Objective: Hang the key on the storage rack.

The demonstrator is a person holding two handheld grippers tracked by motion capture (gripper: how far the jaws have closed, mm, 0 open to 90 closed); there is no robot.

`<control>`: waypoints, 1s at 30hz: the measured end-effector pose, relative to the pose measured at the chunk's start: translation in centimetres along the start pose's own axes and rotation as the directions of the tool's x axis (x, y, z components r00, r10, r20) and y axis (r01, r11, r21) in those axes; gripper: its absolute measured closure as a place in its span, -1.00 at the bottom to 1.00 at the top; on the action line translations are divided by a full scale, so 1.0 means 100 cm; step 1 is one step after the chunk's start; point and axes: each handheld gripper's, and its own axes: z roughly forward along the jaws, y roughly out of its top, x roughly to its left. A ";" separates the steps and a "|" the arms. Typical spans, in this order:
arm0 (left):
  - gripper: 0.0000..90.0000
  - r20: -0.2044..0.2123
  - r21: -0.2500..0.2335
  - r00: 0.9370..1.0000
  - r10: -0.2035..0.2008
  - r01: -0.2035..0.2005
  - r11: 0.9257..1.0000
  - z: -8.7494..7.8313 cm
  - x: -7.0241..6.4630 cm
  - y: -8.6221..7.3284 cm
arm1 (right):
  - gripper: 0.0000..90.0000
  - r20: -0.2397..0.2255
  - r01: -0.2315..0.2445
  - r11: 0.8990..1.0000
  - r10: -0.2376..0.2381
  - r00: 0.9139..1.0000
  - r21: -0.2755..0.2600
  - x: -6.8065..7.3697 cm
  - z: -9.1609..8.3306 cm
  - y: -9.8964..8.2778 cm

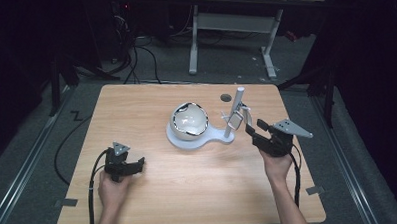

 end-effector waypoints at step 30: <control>-0.59 0.001 -0.001 1.000 0.001 -0.001 1.000 0.000 0.000 0.000 | 0.10 0.051 -0.063 0.997 0.060 0.997 0.045 -0.026 -0.024 -0.033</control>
